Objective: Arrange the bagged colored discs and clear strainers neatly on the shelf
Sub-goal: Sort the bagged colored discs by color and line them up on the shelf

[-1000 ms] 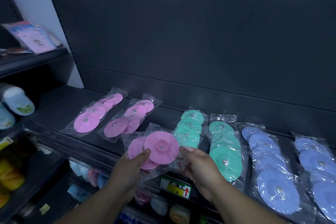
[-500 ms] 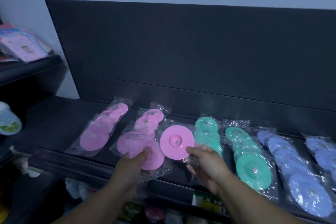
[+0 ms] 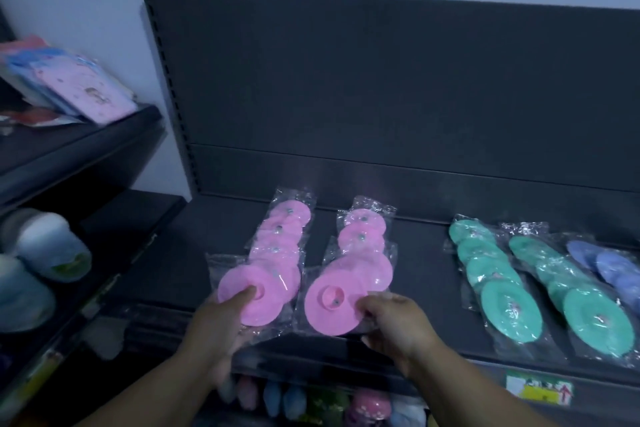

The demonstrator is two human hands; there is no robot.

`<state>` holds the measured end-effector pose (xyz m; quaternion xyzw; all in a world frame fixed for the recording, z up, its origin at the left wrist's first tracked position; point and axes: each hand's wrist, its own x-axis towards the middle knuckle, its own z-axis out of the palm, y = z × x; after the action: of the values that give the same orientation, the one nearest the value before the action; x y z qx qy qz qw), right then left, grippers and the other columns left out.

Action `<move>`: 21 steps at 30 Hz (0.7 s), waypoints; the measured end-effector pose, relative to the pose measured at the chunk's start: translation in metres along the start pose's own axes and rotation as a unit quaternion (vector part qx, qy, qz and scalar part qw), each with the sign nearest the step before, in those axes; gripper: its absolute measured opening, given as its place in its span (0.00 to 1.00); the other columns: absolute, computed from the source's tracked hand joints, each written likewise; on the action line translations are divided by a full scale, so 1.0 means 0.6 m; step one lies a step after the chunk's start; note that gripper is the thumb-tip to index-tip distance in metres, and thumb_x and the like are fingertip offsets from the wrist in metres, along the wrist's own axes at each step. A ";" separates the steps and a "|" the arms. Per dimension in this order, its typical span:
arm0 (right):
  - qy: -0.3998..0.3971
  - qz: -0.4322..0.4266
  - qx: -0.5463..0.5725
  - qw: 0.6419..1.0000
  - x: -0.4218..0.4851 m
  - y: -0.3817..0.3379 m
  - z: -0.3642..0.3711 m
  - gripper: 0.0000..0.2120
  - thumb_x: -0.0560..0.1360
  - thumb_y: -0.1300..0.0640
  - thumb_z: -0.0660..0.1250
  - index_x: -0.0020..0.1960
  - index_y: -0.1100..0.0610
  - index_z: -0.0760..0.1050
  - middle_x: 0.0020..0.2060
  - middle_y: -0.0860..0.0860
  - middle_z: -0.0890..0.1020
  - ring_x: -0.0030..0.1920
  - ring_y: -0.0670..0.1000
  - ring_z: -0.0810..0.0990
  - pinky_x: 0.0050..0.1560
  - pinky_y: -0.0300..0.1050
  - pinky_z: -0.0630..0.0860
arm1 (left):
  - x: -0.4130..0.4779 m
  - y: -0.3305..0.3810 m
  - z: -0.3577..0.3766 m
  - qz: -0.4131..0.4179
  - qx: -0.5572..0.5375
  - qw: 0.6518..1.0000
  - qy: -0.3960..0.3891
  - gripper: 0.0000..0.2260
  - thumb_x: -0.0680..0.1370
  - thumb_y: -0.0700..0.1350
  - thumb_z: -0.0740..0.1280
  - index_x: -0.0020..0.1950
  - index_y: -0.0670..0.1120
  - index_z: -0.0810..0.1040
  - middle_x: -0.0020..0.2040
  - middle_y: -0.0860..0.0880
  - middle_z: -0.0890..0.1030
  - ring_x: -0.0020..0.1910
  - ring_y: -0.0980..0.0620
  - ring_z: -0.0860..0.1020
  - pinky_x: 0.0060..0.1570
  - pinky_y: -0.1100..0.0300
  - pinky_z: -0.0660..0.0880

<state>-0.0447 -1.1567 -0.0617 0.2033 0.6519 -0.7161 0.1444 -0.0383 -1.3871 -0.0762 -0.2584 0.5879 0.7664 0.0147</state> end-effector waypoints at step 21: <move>0.025 -0.333 -0.632 0.699 0.054 0.045 0.018 0.13 0.74 0.43 0.61 0.53 0.45 0.79 0.64 0.43 0.69 0.58 0.52 0.74 0.55 0.42 0.74 | 0.060 -0.016 -0.029 0.418 0.577 0.695 -0.100 0.26 0.67 0.34 0.67 0.62 0.55 0.78 0.61 0.55 0.78 0.58 0.50 0.77 0.52 0.55 0.79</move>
<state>-0.0614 -1.1685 -0.1002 -0.1488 0.9798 -0.1313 -0.0254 -0.0595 -1.4100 -0.1028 0.1511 0.9571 0.2251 -0.1023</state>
